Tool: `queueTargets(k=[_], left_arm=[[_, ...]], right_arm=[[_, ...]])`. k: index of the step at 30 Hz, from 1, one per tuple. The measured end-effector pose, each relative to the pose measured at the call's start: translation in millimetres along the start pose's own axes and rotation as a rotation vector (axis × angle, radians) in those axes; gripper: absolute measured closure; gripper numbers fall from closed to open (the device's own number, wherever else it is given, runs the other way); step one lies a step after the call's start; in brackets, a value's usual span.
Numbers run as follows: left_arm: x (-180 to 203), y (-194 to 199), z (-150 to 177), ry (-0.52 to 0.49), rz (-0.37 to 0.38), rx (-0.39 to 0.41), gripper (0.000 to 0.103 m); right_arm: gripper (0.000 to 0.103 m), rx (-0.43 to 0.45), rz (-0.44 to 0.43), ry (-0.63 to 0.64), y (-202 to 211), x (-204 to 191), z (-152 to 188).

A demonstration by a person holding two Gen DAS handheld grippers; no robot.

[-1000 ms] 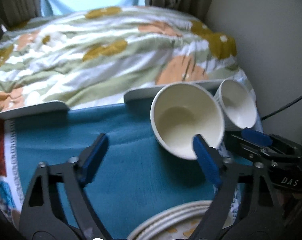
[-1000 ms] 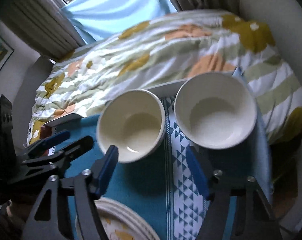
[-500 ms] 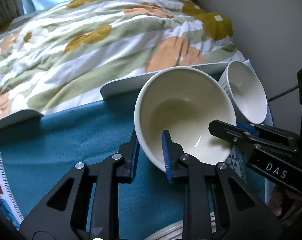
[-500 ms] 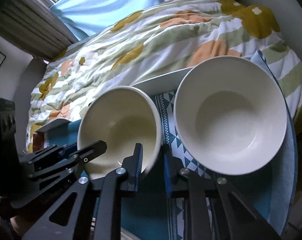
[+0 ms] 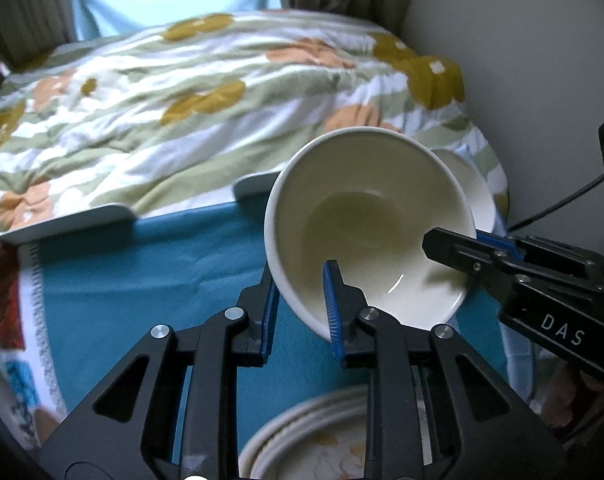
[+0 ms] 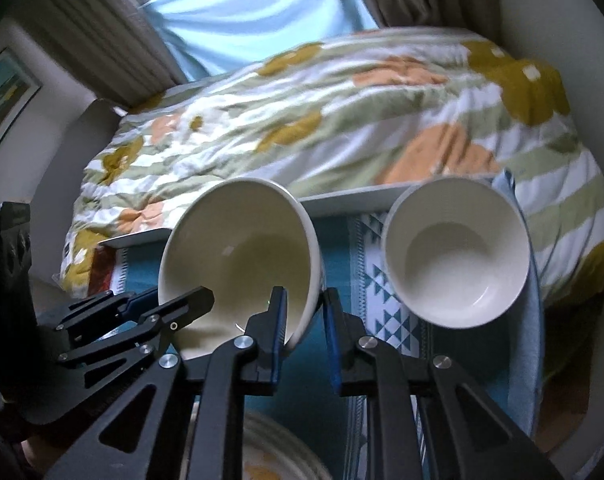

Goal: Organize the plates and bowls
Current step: 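Lift the cream bowl with both grippers and carry it over the taupe bowl, then lower the cream bowl into the taupe bowl and open both grippers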

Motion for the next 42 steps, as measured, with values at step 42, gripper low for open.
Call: queueTargets(k=[42], left_arm=[[-234,156,197,0.076,-0.111,-0.097,0.084]], right_arm=[[0.086,-0.189,-0.085,0.178,-29,-260,173]])
Point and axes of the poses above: each gripper's, at about its wrist camera, not at the fingertips, and y roughly against the way its jaws point, x to its right, z to its underside, the point moved 7 cm from there along -y, roughly the way its jaws point, and after that the axes turned 9 degrees about x, right-handed, at the moved point
